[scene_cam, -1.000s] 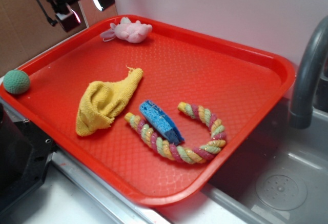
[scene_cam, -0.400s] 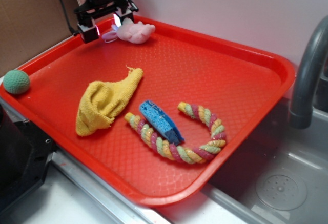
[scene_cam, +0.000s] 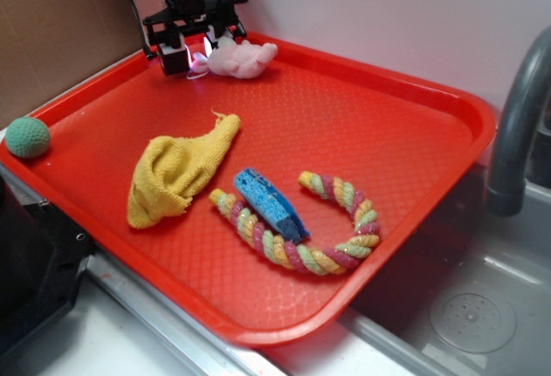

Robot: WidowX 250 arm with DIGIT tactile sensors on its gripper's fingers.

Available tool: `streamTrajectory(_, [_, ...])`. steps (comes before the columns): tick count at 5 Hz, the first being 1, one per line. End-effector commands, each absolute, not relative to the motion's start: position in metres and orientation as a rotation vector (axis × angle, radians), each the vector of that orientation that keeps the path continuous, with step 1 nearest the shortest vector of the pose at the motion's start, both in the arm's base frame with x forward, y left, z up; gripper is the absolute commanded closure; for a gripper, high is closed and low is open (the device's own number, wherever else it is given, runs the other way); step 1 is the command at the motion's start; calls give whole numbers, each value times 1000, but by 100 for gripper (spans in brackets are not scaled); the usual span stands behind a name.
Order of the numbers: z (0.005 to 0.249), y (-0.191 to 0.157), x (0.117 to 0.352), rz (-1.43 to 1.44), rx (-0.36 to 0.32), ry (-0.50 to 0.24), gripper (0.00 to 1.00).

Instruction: Grab the pink bunny.

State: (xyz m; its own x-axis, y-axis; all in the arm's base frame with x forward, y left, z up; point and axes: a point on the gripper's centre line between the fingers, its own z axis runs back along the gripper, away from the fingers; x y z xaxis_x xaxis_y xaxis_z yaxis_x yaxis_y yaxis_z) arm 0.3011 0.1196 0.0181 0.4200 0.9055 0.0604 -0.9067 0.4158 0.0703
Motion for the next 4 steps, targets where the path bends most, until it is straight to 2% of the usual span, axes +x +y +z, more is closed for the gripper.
streamTrajectory(1, [119, 111, 238, 844, 86, -141, 100])
streamTrajectory(2, [147, 102, 215, 729, 55, -213, 100])
streamTrajectory(3, [146, 105, 221, 782, 16, -231, 76])
streamTrajectory(4, [132, 112, 232, 720, 2, -161, 0])
